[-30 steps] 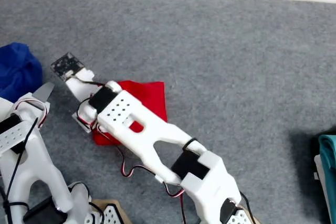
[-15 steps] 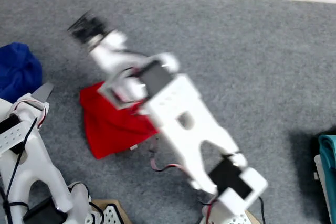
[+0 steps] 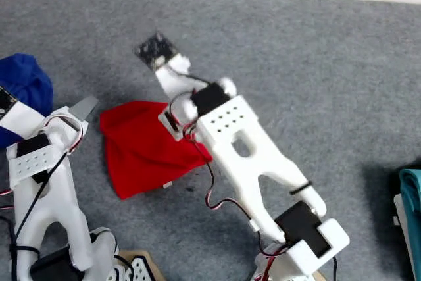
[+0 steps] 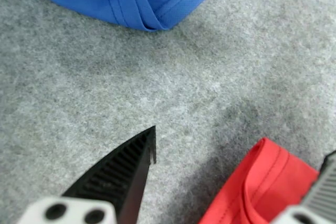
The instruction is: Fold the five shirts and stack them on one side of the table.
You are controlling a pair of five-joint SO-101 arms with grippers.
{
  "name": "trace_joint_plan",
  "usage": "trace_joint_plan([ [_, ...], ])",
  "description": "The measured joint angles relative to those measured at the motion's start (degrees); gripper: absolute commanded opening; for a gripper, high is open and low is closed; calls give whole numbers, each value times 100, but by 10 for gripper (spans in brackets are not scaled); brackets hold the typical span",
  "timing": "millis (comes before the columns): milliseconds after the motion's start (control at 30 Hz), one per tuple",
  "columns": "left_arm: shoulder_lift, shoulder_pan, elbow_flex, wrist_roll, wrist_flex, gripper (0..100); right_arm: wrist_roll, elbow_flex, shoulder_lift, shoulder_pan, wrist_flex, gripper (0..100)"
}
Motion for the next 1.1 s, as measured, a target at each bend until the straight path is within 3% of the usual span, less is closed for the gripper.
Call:
trace_joint_plan([
  [167, 0, 0, 264, 0, -290, 457, 44, 1037, 0, 0, -1635, 8],
  [400, 0, 0, 334, 316, -519, 457, 44, 1116, 598, 0, -2338, 8],
  [700, 0, 0, 431, 484, -519, 457, 44, 1116, 853, -62, -2470, 8],
  [1100, 0, 18, 431, 484, -519, 457, 44, 1116, 853, -1055, -2031, 8],
])
